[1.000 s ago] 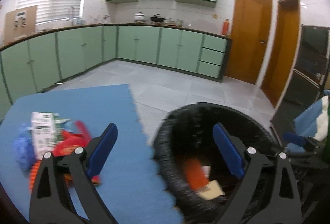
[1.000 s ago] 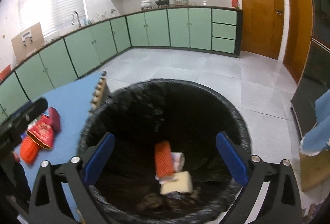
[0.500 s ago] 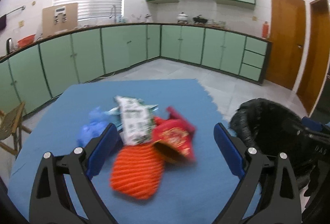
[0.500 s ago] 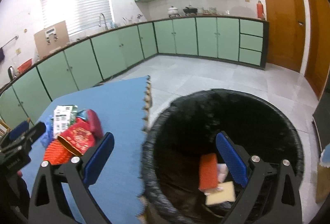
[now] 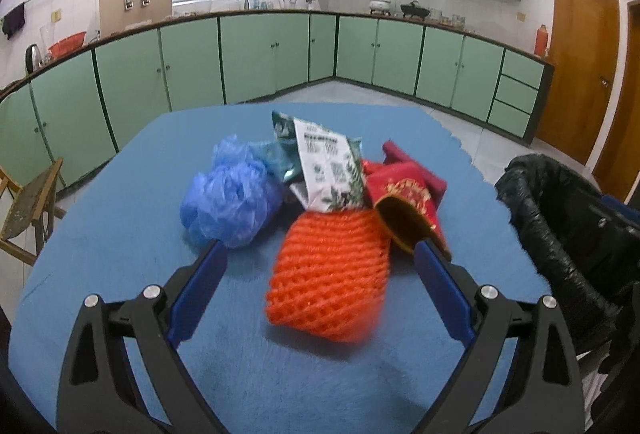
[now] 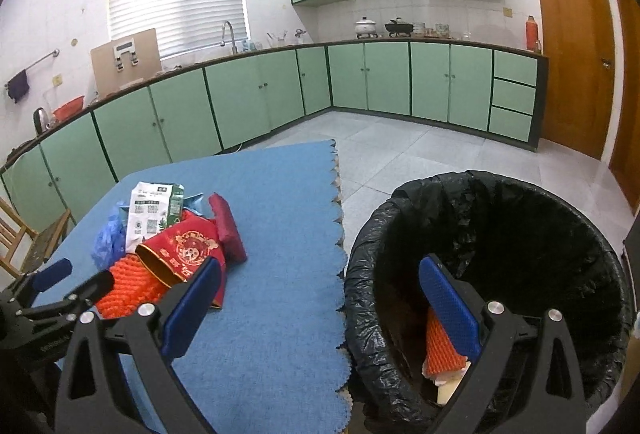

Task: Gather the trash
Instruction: 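Return both tools to the mat and grasp another orange net with the left tool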

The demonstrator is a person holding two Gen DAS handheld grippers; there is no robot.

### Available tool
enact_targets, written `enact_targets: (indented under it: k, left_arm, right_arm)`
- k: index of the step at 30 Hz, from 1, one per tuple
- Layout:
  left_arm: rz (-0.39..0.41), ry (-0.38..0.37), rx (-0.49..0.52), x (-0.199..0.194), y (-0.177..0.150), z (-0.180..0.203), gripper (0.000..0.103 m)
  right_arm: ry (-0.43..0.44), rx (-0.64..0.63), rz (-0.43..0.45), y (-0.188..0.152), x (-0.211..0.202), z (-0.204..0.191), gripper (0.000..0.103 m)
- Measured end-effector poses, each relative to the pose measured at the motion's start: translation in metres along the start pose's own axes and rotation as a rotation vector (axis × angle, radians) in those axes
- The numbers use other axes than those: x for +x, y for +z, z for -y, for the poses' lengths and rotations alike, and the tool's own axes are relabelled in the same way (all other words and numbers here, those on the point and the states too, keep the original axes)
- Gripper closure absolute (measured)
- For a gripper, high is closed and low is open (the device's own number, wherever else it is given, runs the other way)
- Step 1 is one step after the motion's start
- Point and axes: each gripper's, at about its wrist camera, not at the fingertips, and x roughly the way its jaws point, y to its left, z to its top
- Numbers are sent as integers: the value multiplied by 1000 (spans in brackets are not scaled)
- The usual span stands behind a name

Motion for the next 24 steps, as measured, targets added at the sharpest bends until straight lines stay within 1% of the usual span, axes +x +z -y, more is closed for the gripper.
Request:
enact_targets:
  k: [7,9,10,11,12,13,14,15,17,18,19,20,24]
  left_arm:
    - [-67,-13,-18,20,-9,0,12]
    - [-91,-37,-25,25,-10,1,26]
    - [-105,-49,-25,28,-10,1,35]
    - [-121,-54,-25,31,-11,1,42]
    - [-128,-63,-29,32,-11,1,45]
    - [-130,-70,-34,33,-12,1,50]
    - [-126,-69,-37,32,-12,1,55]
    - [-120,-65,-37,30,-13,1,59]
    - [-102,-51,-32,26,-13,1,72]
    - [-90,-48,-31,22,-12,1,76]
    - [-82,-47,-30,20,-11,0,84]
    - [-71,-44,-32,16,-9,-2,89]
    - [-39,-46,-58,1,-3,-12,90]
  right_arm:
    - [1,-32,-21,-4,8,-4,6]
    - [2,-37,-23,-5,8,-6,6]
    - [2,-40,-23,-5,9,-6,6]
    - [2,-41,-24,-5,9,-7,6]
    - [3,-43,-25,-5,9,-7,6]
    - [4,-46,-27,-5,9,-8,6]
    - [6,-47,-29,-5,9,-8,6]
    - [6,-49,-31,-5,9,-9,6]
    - [9,-56,-34,-4,10,-12,6]
    - [11,-58,-33,-4,10,-13,6]
    - [14,-59,-32,-2,10,-16,6]
    - [18,-59,-30,-1,10,-18,6]
    - [40,-77,-24,1,12,-33,6]
